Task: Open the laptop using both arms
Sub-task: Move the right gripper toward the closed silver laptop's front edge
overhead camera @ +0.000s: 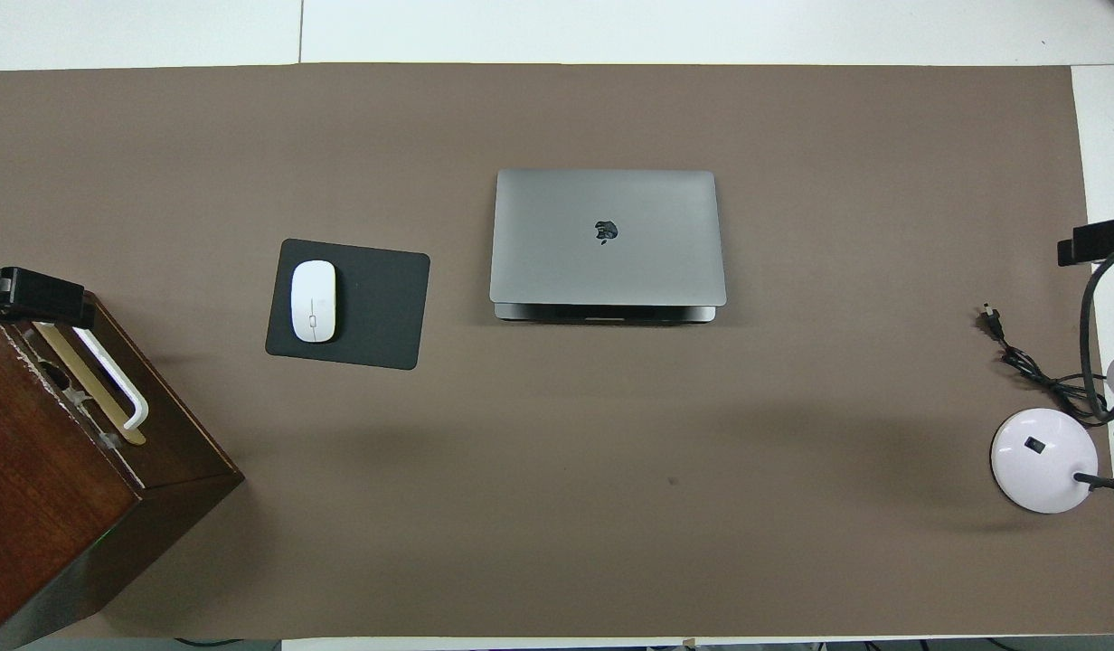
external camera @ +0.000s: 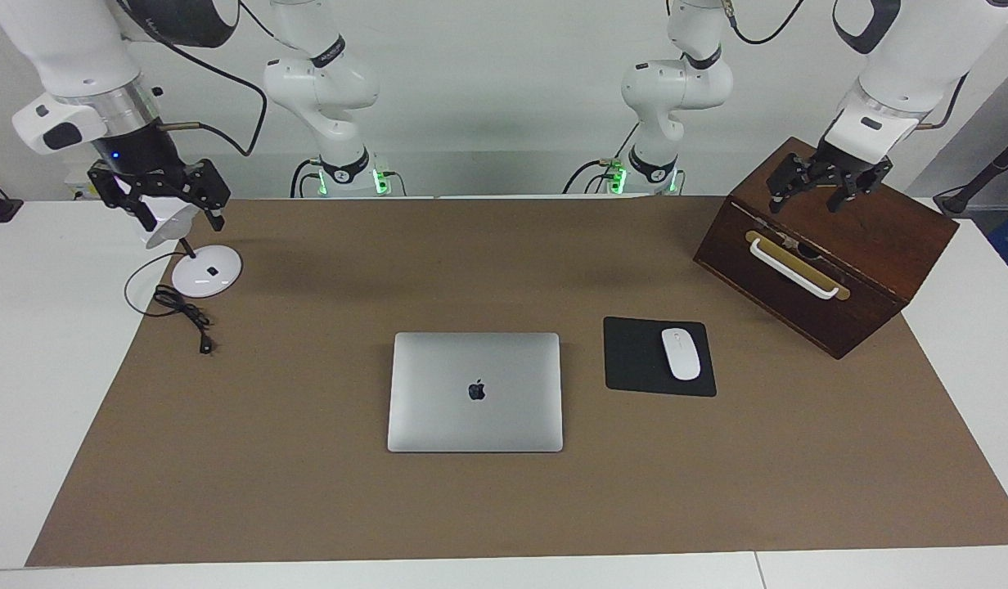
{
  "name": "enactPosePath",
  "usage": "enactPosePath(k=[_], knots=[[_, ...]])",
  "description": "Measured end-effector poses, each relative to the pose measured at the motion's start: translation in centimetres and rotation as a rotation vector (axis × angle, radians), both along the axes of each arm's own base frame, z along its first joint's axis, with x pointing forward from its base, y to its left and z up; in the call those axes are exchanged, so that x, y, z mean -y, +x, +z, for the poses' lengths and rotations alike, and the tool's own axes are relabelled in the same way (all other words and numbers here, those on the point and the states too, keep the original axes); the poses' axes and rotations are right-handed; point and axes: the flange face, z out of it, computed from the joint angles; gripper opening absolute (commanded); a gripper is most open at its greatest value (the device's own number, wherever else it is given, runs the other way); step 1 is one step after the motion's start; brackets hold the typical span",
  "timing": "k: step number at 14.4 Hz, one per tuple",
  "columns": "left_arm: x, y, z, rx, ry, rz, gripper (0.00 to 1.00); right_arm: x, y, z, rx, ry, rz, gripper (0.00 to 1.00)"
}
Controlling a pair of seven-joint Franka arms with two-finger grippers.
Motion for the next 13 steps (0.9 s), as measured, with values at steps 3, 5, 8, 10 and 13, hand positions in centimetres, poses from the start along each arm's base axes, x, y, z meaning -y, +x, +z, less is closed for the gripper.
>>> enactPosePath(k=[3, 5, 8, 10, 13], knots=[[0.2, 0.0, 0.0, -0.001, 0.0, -0.003, 1.0, 0.0, 0.0, 0.0, 0.0, 0.0, 0.0, 1.0], [0.4, -0.1, 0.0, -0.005, 0.0, -0.008, 1.0, 0.0, 0.0, 0.0, 0.0, 0.0, 0.0, 1.0], [0.6, -0.1, 0.0, -0.009, 0.001, -0.011, 1.0, -0.1, 0.0, 0.0, 0.0, 0.0, 0.002, 1.0], [0.8, -0.1, -0.2, -0.005, 0.001, -0.013, 0.7, -0.4, 0.0, 0.0, 0.0, 0.004, 0.003, 1.0], [0.9, 0.3, -1.7, 0.045, 0.0, -0.016, 0.0, -3.4, 0.6, 0.3, 0.027, 0.157, -0.156, 1.0]])
